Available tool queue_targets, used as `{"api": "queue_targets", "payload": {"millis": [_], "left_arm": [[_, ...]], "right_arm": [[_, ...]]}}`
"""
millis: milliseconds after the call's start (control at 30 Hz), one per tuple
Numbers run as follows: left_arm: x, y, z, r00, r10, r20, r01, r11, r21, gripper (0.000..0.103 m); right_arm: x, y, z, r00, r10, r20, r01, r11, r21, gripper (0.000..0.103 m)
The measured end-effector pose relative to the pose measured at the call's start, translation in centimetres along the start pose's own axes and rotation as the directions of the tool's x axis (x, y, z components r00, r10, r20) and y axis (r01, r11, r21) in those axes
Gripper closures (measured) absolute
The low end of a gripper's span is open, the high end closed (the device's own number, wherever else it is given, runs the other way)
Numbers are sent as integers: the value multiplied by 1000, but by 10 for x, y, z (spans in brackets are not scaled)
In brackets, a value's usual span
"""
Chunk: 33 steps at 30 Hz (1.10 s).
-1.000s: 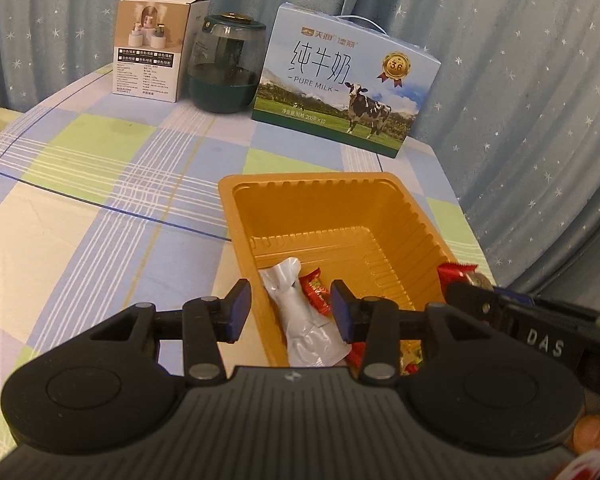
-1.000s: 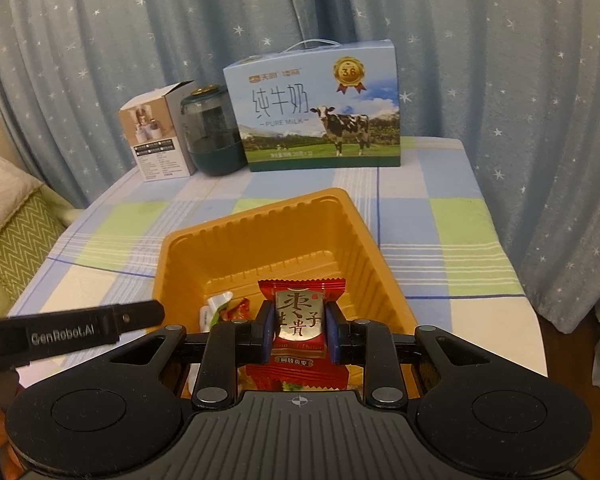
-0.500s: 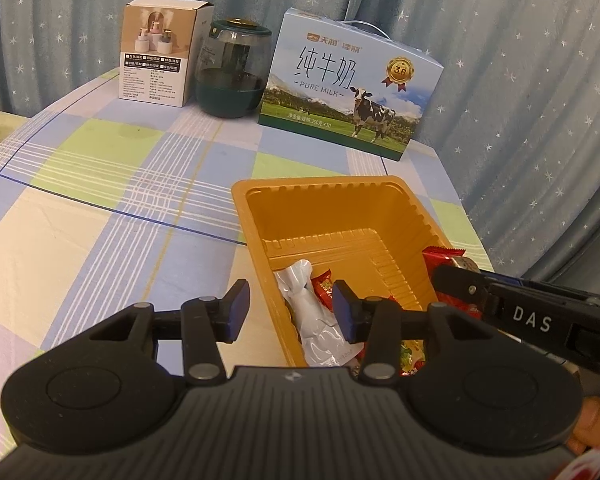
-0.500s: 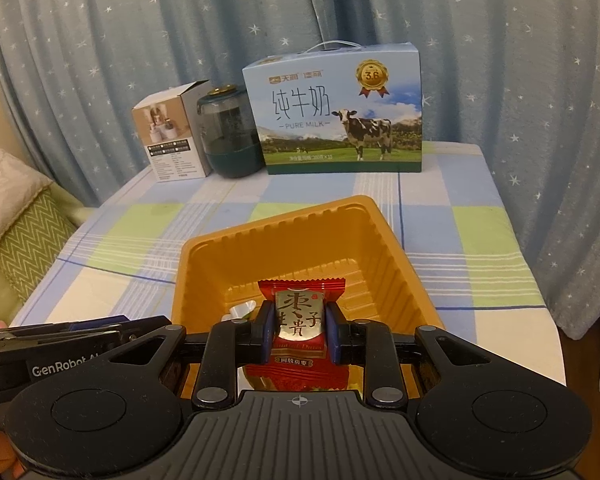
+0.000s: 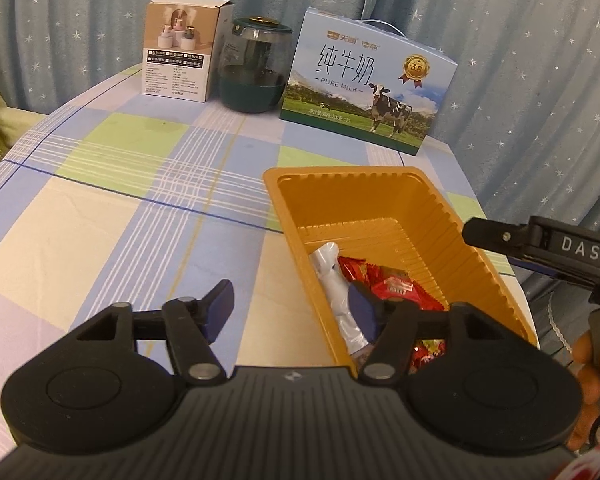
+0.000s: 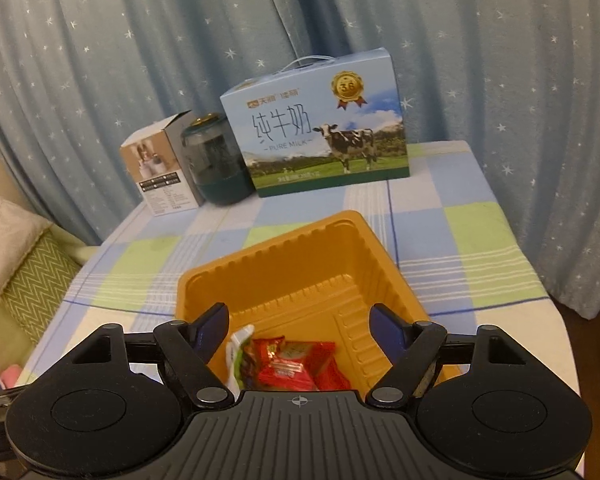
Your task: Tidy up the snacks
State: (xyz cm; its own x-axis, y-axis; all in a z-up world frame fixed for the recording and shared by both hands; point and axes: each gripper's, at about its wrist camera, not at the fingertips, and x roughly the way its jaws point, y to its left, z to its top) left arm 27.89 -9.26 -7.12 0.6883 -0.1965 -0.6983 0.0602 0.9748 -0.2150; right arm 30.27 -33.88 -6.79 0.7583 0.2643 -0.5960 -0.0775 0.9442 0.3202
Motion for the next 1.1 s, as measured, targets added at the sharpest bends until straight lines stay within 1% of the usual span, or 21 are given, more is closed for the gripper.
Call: {"api": "queue_targets", "payload": {"millis": [67,100,167,233,367,600,733,833,933,1100], "left_arm": [[-5,-1,-3,1000,5,2,-5,1000,4,31],[-8,-1,-4,1000,7,5,-7,1000,7,30],[-14,-1,-8,1000,15,8,-15,1000,8,24],[-22,-1,-11,1000,17,8,-17,1000,7,22],[-41,-1,-17,999,29,17,-29,1000,2,13],[-86,-5,-33,998,53,42,-54,999,10,0],[-114,-6,-44,997,62,49,-63,998,19,0],[-136,-7,-52,994,80,68,-83,996,40,0],[-157,-4,-60,992,87,88,-91,995,38,0],[-186,-1,-71,991,101,90,-106,993,46,0]], "right_arm": [[-5,-1,-4,1000,-9,-8,9,1000,3,26],[-8,-2,-6,1000,-11,-13,11,1000,5,26],[-14,0,-10,1000,-12,-22,12,1000,1,26],[-21,2,-14,999,-11,-31,11,1000,-11,26],[-40,9,-22,999,-15,-37,14,1000,-24,26],[-83,20,-33,999,-15,-46,14,999,-31,26],[-109,30,-45,999,-8,-49,7,1000,-29,26],[-126,39,-55,998,-6,-55,4,999,-42,26],[-142,48,-65,998,-4,-57,1,999,-52,26],[-168,64,-81,998,-2,-56,-2,997,-83,26]]}}
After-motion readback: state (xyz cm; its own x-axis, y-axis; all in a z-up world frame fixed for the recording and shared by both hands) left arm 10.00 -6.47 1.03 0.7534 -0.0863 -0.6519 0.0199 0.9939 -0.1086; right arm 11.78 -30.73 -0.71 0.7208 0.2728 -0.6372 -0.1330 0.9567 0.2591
